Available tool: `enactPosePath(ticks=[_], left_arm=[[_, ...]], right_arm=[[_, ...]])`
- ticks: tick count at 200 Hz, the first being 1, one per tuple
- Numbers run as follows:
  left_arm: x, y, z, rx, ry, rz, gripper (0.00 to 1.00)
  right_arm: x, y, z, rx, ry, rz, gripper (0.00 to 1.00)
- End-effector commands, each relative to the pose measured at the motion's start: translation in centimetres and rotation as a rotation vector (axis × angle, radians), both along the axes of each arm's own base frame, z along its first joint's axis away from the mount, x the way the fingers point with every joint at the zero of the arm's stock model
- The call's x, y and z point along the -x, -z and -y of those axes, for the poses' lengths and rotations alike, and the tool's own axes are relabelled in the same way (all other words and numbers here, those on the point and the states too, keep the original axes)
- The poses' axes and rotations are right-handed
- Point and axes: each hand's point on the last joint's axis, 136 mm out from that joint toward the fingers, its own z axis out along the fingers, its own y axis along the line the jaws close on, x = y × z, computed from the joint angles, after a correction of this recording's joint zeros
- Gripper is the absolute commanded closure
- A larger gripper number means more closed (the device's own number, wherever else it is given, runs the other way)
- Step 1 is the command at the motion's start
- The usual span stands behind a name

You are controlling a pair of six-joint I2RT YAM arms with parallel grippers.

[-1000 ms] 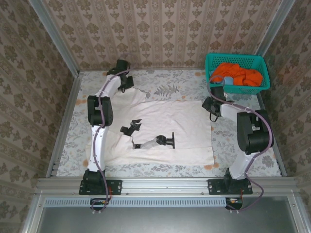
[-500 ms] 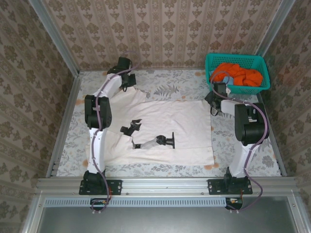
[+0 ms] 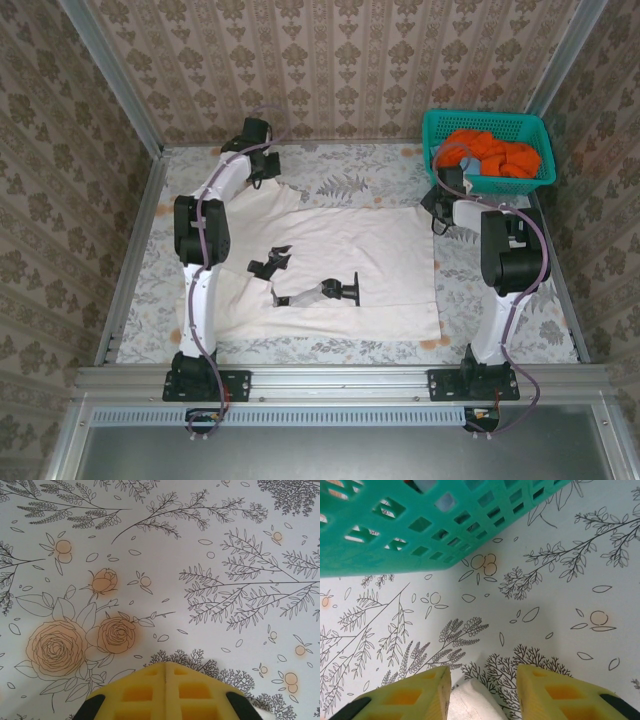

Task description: Fold and stack the t-shirts

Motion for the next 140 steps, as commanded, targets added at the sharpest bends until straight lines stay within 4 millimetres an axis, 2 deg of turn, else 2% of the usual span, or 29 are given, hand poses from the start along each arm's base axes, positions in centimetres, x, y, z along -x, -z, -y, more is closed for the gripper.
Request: enactPosePath(ticks=[1, 25, 56, 78, 107, 140], left_arm=[[0.4, -3.8, 0.7, 0.014, 0.048, 0.062, 1.0], [0.6, -3.6, 1.0, 0.028, 0.06, 0.061, 1.0], [0.8, -3.5, 1.2, 0.033, 0.075, 0.066, 1.0], [0.7, -3.9, 1.2, 0.033, 0.081, 0.076, 1.0], [0.6, -4.3, 1.2, 0.032, 0.084, 0.088, 1.0], [0.6, -4.7, 1.2, 0.033, 0.09, 0.099, 1.0]], right_arm=[[0.9, 0.7, -0.5, -0.035, -0.001, -0.005, 0.59], [0.7, 0.8, -1.1, -0.063, -0.016, 0.014, 0.54], [0.4, 1.3, -1.1, -0.072, -0.015, -0.017, 0.54], [-0.3, 1.3, -1.4, -0.075, -0.027, -0.029, 0.6], [0.0, 1.6, -1.4, -0.08, -0.02, -0.038, 0.67], [0.0, 1.7, -1.2, -0.076, -0.012, -0.055, 0.71]])
